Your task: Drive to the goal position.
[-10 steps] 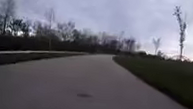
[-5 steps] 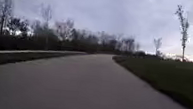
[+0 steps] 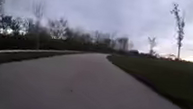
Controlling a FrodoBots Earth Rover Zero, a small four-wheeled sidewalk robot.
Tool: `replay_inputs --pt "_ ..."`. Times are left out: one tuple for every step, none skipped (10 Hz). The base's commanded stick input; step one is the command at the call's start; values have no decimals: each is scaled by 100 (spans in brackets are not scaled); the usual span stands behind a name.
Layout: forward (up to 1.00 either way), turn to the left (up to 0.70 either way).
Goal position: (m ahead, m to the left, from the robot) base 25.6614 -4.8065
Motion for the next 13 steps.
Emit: replay_inputs --pt "100 0" --pt "100 0" --pt "100 0" --pt "100 0" --pt "100 0" --pt "100 0" --pt "100 0" --pt "100 0" --pt "100 0" --pt "100 0" --pt "100 0" --pt "100 0" --pt "100 0"
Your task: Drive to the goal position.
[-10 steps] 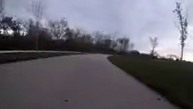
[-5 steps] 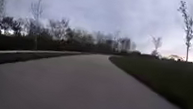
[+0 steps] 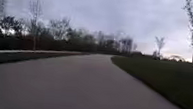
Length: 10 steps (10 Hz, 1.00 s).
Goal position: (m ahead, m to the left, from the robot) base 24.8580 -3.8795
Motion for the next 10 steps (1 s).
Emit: replay_inputs --pt "100 0" --pt "100 0" --pt "100 0" --pt "100 0" --pt "100 0" --pt "100 0" --pt "100 0" --pt "100 0" --pt "100 0" --pt "100 0"
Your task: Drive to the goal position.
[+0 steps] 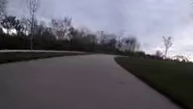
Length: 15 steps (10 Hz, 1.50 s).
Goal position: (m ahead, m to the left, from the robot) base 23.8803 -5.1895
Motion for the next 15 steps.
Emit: replay_inputs --pt "100 0" --pt "100 0" --pt "100 0" --pt "100 0" --pt "100 0" --pt "100 -1" --pt "100 -15" --pt "100 -40" --pt "100 -40" --pt "100 -40" --pt "100 -40" --pt "100 -32" --pt "100 -16" --pt "100 -3" --pt "100 -2"
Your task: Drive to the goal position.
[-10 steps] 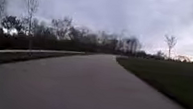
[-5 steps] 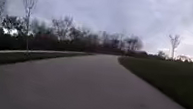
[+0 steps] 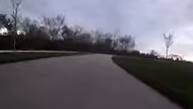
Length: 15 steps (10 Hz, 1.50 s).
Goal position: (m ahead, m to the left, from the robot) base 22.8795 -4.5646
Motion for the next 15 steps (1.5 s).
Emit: replay_inputs --pt "100 -1" --pt "100 0" --pt "100 0" --pt "100 0" --pt "100 0" --pt "100 0" --pt "100 0" --pt "100 0" --pt "100 0" --pt "100 0" --pt "100 0" --pt "100 0" --pt "100 0" --pt "100 0" --pt "100 0"
